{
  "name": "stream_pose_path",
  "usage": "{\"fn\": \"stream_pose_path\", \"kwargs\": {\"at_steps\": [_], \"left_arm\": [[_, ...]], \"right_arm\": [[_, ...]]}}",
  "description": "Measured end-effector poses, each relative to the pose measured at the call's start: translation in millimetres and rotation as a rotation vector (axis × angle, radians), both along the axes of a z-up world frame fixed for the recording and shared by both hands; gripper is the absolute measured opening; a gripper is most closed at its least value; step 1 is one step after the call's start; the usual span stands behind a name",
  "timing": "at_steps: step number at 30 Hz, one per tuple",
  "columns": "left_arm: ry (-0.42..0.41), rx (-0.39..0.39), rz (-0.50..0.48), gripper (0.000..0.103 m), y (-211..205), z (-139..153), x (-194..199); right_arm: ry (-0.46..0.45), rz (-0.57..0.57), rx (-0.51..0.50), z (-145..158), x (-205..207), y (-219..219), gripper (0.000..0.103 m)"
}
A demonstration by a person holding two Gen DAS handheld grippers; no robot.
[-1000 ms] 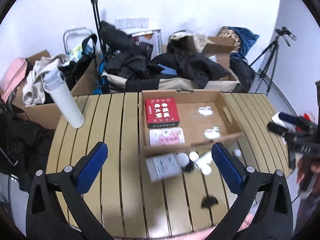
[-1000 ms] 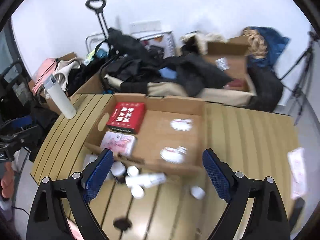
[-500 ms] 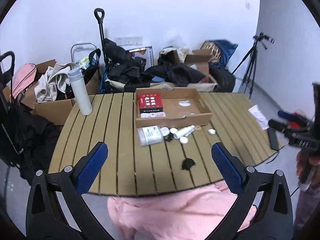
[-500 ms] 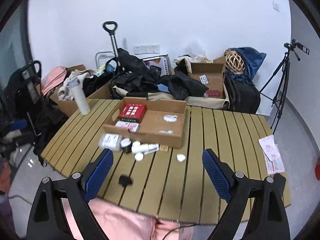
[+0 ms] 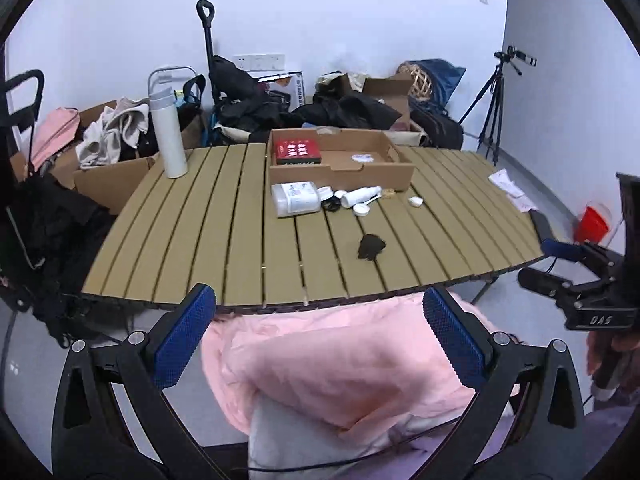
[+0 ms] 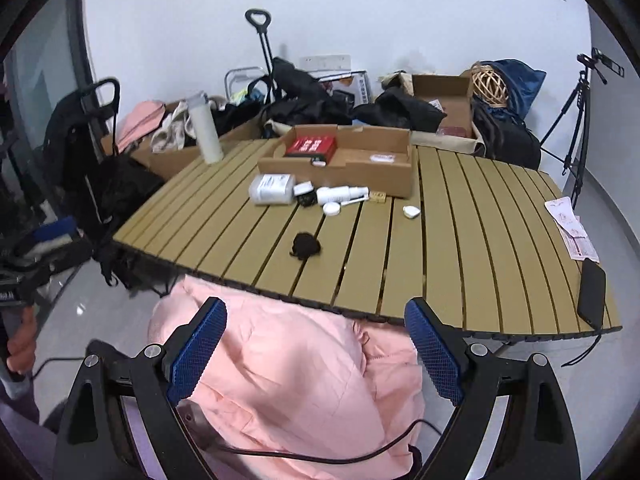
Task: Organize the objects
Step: 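Reach the right tool to the white plastic jug and grasp it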
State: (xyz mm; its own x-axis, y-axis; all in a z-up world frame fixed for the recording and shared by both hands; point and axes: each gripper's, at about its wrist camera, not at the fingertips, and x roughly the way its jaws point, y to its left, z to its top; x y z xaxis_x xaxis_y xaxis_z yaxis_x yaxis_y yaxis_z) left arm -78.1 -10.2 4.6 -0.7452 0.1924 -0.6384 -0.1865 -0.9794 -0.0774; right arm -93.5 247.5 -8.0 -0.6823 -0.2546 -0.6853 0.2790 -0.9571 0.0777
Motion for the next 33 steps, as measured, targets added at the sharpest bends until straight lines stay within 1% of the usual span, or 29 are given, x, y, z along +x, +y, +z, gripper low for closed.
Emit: {"fn": "stream_pose_path", "kwargs": {"at_steps": [2, 4, 9, 11, 13, 14, 16, 18, 19, 22, 23, 25, 27, 28, 31, 32, 33], "left_arm": [[-0.006, 0.012, -0.006, 0.103, 0.6, -3.1, -1.3], [-0.017, 0.004, -0.004, 0.103, 1.5, -9.8, -3.5], [-0.070, 0.019, 0.001, 0.103, 2.5, -36.4, -27.5], [-0.089, 0.022, 0.014, 0.103, 1.5, -46.4, -41.4], [-0.097, 0.030, 0.012, 0.103, -0.1, -57.3, -59.1], [-0.093, 0.035, 0.003, 0.102, -0.7, -62.1, -68.0], [-0.076, 0.031, -0.013, 0.100, -2.6, -71.9, -91.8], [-0.076, 0.019, -0.005, 0.088, -5.2, -78.7, -118.5], [-0.085, 0.025, -0.007, 0.086, -6.8, -82.4, -136.9], [-0.113, 0.078, -0.011, 0.080, -13.0, -91.7, -188.8], [-0.124, 0.091, -0.006, 0.076, -14.5, -94.2, -201.3], [-0.163, 0.122, 0.009, 0.072, -19.9, -103.9, -237.0], [-0.202, 0.155, 0.010, 0.061, -25.0, -116.9, -270.1], [-0.222, 0.169, 0.012, 0.057, -27.6, -123.1, -281.8], [-0.284, 0.237, 0.014, 0.038, -37.9, -143.9, -312.4], [-0.299, 0.270, 0.007, 0.027, -41.4, -150.0, -317.6], [-0.310, 0.312, -0.005, 0.028, -44.8, -155.7, -320.9]], "right_arm": [[0.008, 0.003, -0.030, -0.2, 1.5, 2.2, 0.093], [0.003, 0.013, -0.051, -2.1, 0.1, 3.4, 0.093], [-0.060, 0.054, -0.052, -26.2, -14.7, -4.1, 0.093], [-0.074, 0.072, -0.055, -36.2, -24.7, -9.5, 0.088], [-0.087, 0.109, -0.062, -45.4, -42.3, -18.7, 0.077], [-0.093, 0.121, -0.063, -49.6, -51.2, -22.5, 0.075], [-0.107, 0.145, -0.069, -58.3, -74.3, -34.5, 0.064], [-0.129, 0.164, -0.087, -67.7, -104.3, -48.0, 0.060], [-0.147, 0.173, -0.105, -72.5, -125.4, -55.1, 0.059], [-0.206, 0.187, -0.153, -83.1, -177.8, -71.6, 0.059], [-0.224, 0.184, -0.166, -86.0, -199.6, -78.8, 0.059], [-0.246, 0.189, -0.203, -91.1, -235.2, -89.5, 0.059], [-0.279, 0.176, -0.246, -98.8, -274.5, -97.8, 0.057], [-0.290, 0.166, -0.260, -103.1, -290.1, -101.0, 0.051], [-0.335, 0.156, -0.293, -117.8, -330.1, -112.7, 0.039], [-0.349, 0.158, -0.294, -122.7, -337.7, -116.2, 0.038], [-0.365, 0.160, -0.291, -128.6, -344.0, -120.0, 0.035]]}}
